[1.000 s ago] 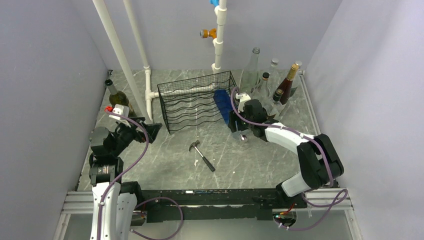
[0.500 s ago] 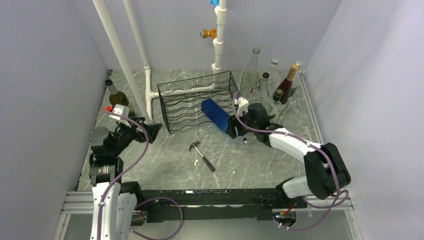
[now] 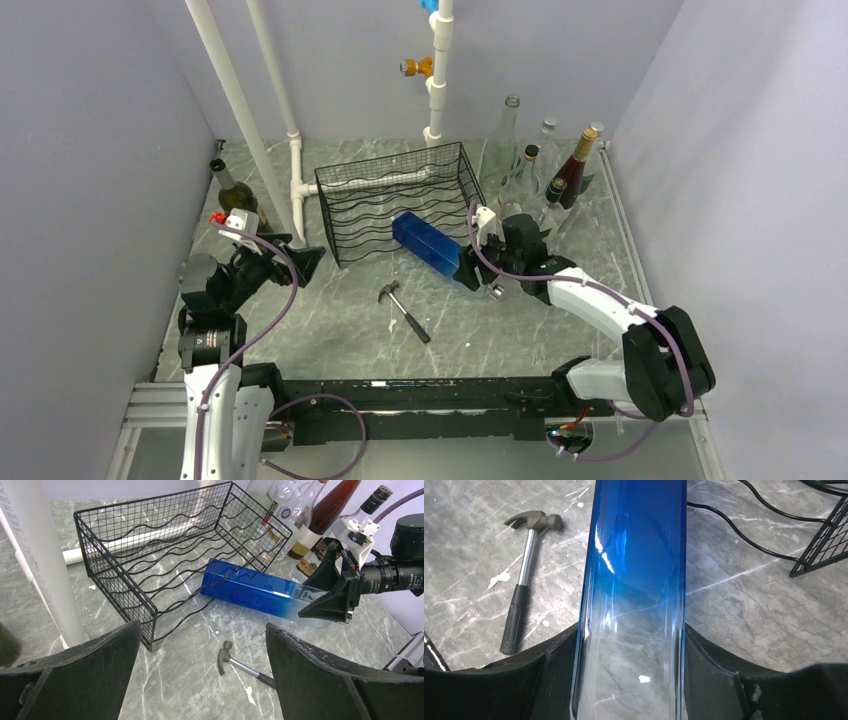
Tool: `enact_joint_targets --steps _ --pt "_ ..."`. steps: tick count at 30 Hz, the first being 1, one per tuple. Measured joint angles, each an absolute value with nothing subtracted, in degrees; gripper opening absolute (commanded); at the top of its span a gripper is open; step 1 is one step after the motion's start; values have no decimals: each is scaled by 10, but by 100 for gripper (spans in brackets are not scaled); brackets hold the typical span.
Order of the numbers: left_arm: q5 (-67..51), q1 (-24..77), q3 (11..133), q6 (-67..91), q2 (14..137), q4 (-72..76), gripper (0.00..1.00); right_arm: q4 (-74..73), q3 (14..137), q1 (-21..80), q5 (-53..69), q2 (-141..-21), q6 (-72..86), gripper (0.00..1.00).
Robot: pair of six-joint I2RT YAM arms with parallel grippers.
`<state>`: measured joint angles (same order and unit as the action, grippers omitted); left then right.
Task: Take the wine bottle off the wine rack
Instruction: Pick up the wine bottle from the wine rack.
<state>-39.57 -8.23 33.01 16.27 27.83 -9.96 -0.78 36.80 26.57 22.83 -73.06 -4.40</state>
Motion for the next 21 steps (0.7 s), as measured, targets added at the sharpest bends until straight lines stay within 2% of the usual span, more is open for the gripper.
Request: enact_joint_targets --steps 12,21 --pt "-459 -76 311 192 285 -50 99 -109 373 267 224 -675 -138 0" --pt "-487 -4 305 203 304 -14 99 -205 378 267 203 -623 -205 0"
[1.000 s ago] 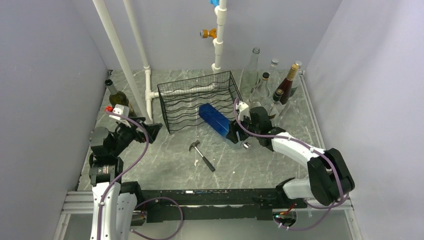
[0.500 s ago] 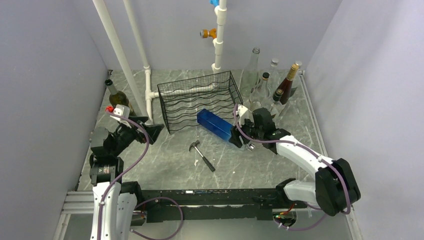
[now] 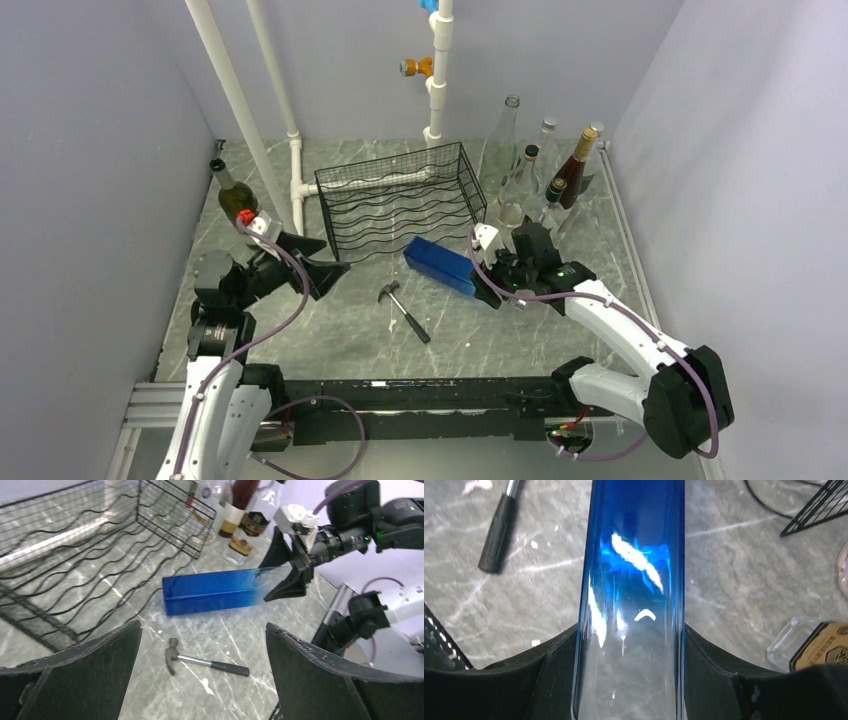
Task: Take the wine bottle off the wine rack
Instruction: Pick up the wine bottle from the wine rack.
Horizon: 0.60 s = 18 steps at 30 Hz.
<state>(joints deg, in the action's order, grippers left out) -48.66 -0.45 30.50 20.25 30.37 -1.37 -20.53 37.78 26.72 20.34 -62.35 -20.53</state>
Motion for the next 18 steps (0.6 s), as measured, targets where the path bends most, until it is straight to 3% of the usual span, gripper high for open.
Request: enact_joint_targets --steps 12,18 --pt "-458 117 305 183 331 -12 98 -294 385 268 192 -593 -270 0" --pt "-385 261 306 119 357 -13 98 -357 421 268 185 -591 -339 0"
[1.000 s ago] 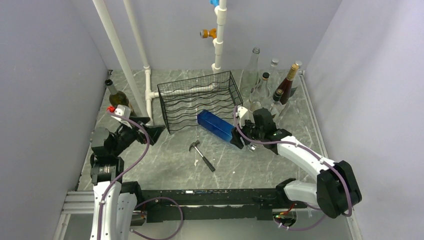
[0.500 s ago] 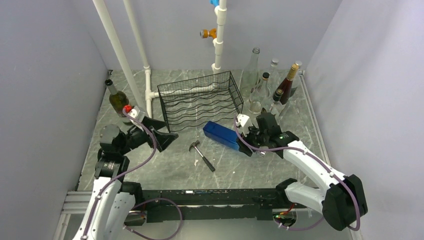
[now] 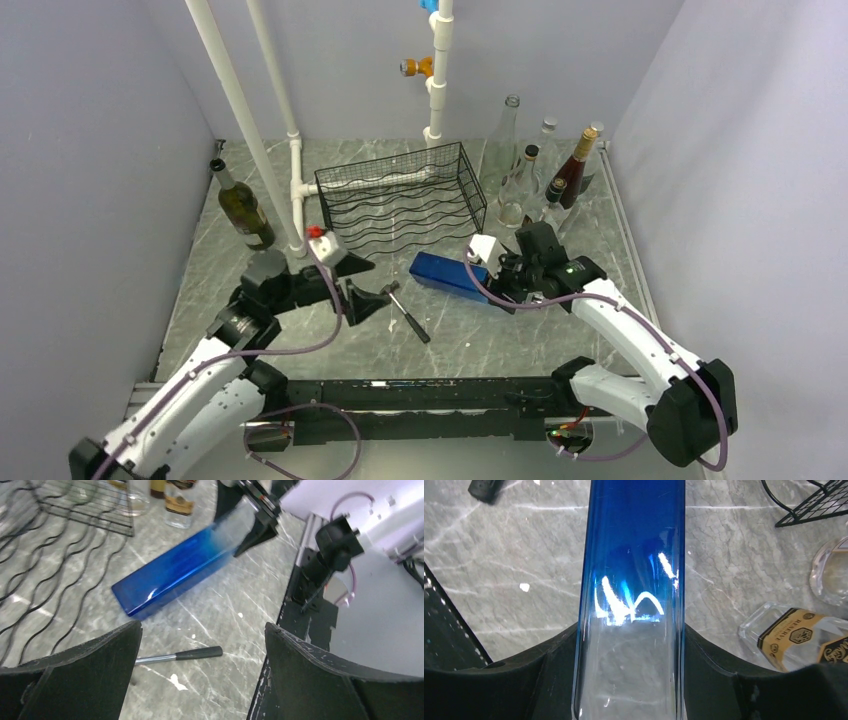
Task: Take the wine bottle off the wine rack
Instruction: Pick up the wine bottle from the wine rack.
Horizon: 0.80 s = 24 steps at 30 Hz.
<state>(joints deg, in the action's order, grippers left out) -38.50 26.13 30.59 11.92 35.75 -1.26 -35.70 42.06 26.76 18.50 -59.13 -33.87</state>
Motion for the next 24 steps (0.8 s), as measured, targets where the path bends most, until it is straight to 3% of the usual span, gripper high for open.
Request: enact_joint_targets --steps 10,24 --pt "-173 560 350 -79 542 14 100 -463 473 268 185 -587 -480 0" --pt "-124 598 357 -212 793 259 99 -540 477 268 198 -538 -563 0"
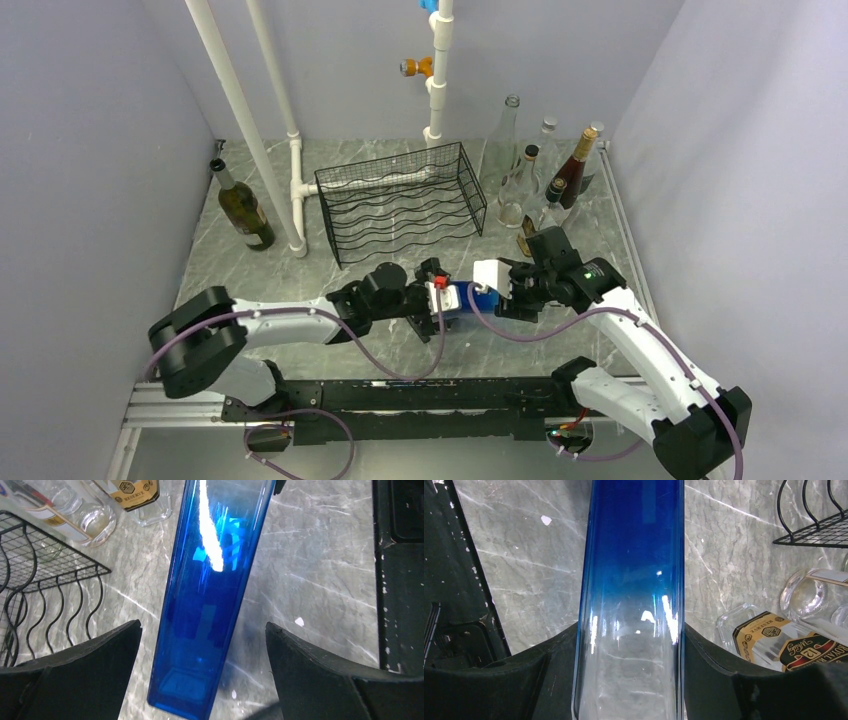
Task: Take the wine bottle off the wine rack
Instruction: Pick up the wine bottle from the wine rack.
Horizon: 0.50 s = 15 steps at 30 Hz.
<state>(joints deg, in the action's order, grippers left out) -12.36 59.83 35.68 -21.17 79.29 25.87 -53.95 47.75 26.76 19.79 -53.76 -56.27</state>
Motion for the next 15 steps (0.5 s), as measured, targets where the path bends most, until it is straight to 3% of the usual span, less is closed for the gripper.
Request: enact_joint_targets --steps 15 --pt "-200 599 371 -164 940 472 99 -545 477 268 209 -531 -577 0"
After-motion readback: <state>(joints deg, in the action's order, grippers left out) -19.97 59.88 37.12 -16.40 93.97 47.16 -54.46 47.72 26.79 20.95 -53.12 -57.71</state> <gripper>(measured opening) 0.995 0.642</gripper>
